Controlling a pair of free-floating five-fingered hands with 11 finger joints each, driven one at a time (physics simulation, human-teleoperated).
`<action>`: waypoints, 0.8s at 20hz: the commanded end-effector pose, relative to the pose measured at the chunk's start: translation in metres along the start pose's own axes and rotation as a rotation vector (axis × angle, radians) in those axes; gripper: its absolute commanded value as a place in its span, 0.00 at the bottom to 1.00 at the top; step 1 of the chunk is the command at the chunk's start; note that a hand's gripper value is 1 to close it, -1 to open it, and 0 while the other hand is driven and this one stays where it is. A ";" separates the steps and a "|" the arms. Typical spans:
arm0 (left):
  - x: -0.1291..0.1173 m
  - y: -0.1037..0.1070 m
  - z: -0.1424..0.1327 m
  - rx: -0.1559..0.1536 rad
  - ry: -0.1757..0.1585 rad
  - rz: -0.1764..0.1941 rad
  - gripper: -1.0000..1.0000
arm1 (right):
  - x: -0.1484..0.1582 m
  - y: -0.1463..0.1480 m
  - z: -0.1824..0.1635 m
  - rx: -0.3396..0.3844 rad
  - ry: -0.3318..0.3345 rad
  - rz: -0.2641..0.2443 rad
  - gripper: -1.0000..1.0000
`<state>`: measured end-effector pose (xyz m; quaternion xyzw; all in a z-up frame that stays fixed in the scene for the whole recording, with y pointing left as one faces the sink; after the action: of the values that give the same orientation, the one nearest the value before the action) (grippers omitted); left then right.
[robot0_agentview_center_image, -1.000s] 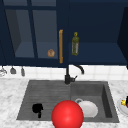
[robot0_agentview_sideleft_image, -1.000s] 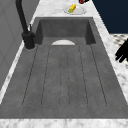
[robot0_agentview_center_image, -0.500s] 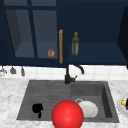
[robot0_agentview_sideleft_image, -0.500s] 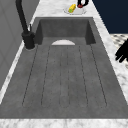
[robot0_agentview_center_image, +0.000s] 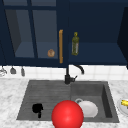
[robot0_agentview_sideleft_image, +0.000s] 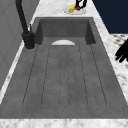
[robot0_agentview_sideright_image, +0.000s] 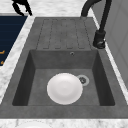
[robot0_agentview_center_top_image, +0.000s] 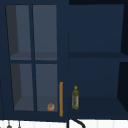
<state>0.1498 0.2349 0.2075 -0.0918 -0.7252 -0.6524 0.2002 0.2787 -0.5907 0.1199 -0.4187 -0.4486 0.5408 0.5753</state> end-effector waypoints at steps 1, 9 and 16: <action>0.000 0.000 0.000 0.000 0.000 0.000 0.50 | -0.012 0.009 -0.012 -0.004 -0.035 0.009 1.00; 0.000 0.000 0.000 0.000 0.000 0.000 0.50 | -0.032 0.024 -0.025 0.059 -0.104 -0.089 1.00; 0.000 0.000 0.000 0.000 0.000 0.000 0.50 | -0.046 -0.032 -0.001 0.068 -0.144 -0.164 0.00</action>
<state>0.1498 0.2349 0.2075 -0.0918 -0.7252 -0.6524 0.2002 0.2906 -0.6328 0.1313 -0.3188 -0.4943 0.5423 0.5999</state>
